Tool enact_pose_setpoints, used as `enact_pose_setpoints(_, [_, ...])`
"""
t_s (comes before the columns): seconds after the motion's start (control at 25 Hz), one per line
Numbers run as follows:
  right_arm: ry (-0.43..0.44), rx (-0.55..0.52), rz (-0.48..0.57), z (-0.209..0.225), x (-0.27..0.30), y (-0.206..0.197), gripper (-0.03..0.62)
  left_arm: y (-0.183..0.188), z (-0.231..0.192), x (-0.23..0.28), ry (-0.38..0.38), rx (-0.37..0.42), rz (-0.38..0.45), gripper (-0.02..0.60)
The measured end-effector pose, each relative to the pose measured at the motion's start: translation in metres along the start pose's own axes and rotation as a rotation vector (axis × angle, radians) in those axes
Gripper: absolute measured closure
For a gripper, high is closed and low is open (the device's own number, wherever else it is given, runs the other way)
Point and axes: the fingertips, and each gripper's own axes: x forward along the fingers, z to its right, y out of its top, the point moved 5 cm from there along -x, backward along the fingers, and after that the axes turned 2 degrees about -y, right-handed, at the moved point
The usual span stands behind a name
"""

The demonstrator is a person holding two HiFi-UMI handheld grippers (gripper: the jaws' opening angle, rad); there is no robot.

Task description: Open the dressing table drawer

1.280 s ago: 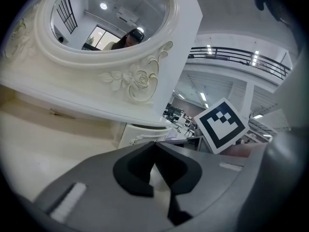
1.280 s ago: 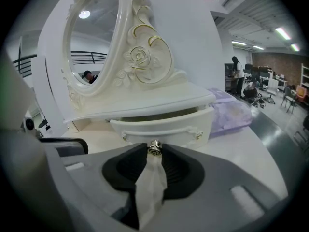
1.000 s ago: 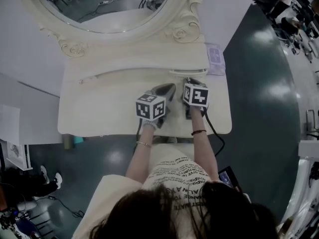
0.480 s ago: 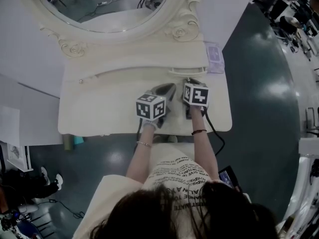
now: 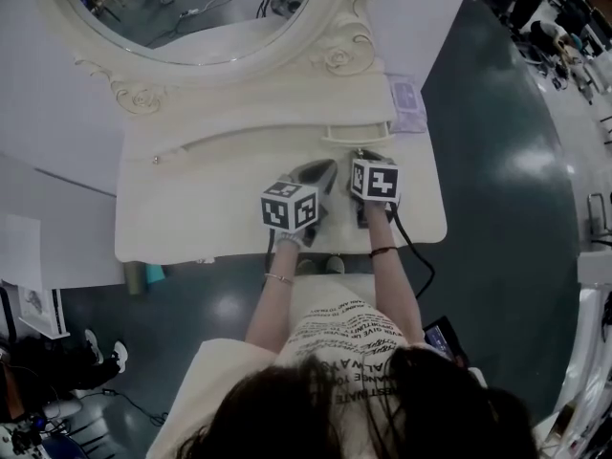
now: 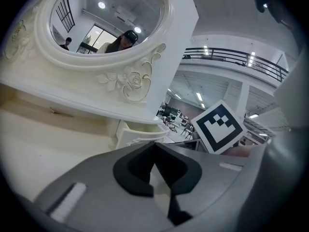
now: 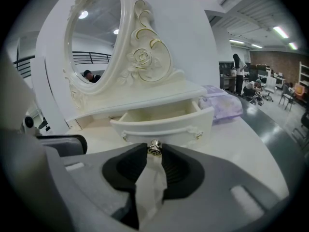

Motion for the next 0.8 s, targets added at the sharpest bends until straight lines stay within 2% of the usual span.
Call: enact_pose_setpoints(0.8, [-0.008,0.006,-0.004,-0.003,-0.012,-0.01,0.492,-0.008,0.007,-0.005,-0.029,-0.006,-0.017,0.582])
